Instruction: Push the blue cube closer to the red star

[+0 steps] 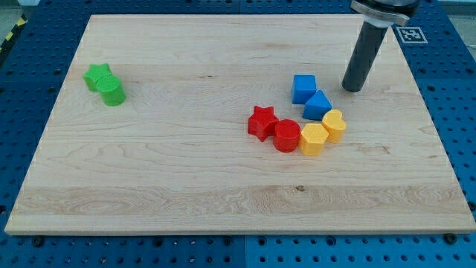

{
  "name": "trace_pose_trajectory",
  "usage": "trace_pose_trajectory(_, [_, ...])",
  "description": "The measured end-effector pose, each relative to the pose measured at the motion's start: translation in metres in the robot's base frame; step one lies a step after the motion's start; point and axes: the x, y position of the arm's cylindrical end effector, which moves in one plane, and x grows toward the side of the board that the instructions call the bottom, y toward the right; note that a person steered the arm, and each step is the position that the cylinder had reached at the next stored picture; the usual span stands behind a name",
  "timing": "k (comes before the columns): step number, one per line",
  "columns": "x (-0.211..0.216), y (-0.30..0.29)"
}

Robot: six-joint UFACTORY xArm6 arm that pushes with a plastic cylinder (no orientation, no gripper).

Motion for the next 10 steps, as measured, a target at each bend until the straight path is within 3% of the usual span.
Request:
trace_pose_trajectory(4, [0.007,-0.113])
trace_pose_trajectory(6, [-0.035,-0.139])
trace_pose_trajectory(8, [-0.01,-0.146])
trace_pose_trajectory(10, [-0.015,-0.141])
